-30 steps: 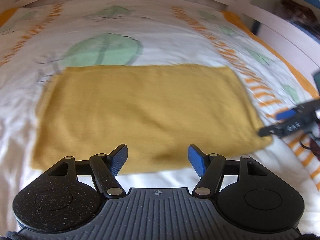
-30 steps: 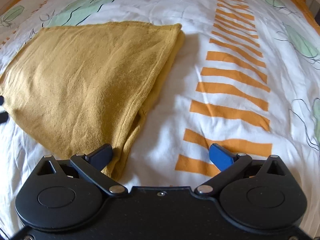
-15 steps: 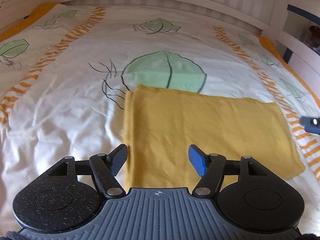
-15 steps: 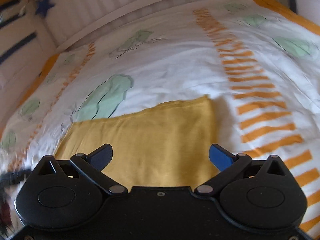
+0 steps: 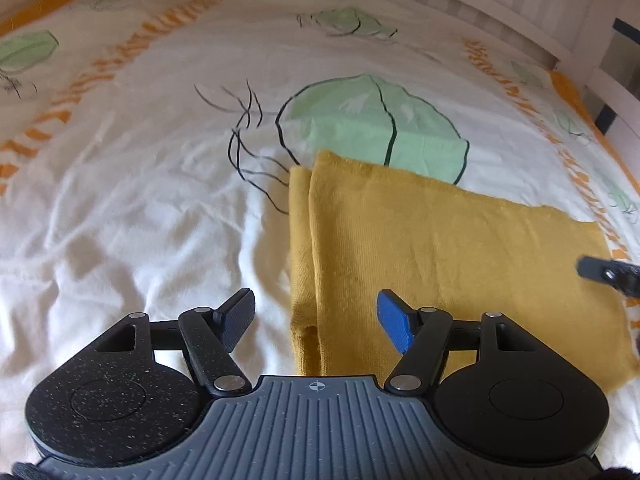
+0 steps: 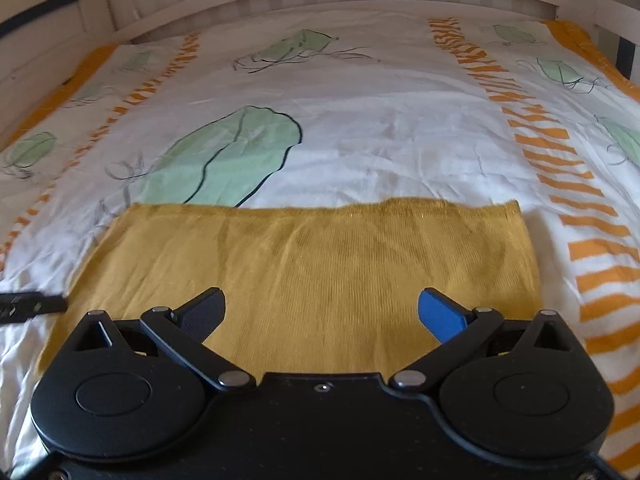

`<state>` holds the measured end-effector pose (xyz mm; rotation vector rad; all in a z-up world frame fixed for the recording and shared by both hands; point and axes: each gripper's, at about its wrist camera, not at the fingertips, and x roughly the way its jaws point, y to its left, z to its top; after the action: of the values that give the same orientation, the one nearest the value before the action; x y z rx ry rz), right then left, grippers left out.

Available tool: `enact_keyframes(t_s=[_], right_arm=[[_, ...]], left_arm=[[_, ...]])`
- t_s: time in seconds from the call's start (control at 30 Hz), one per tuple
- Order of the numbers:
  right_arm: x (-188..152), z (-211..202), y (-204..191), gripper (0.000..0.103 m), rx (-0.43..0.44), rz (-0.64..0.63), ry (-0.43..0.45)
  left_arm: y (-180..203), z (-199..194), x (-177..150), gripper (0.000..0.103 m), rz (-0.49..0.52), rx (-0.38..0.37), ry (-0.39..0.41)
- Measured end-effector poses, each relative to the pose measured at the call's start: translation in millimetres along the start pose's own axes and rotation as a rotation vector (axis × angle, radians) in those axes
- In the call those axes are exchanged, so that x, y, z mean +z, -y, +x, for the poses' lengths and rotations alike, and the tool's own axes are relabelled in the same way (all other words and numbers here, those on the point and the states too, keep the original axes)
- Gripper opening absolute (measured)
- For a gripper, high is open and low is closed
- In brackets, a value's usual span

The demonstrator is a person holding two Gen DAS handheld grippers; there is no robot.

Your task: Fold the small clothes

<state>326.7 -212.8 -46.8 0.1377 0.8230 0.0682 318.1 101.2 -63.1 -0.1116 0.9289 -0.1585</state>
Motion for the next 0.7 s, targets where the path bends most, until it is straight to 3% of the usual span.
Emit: enact_keyframes(t_s=[0.4,0.7], right_arm=[[10,54,-28,0.103,-0.169,-0.085,-0.027],[-1,67,-40,0.103,-0.202,-0.135,-0.038]], left_arm=[[-4,15,4,0.066,-0.001,0.021,-0.051],[-3,27,0,0.070,0.011,0.030,-0.076]])
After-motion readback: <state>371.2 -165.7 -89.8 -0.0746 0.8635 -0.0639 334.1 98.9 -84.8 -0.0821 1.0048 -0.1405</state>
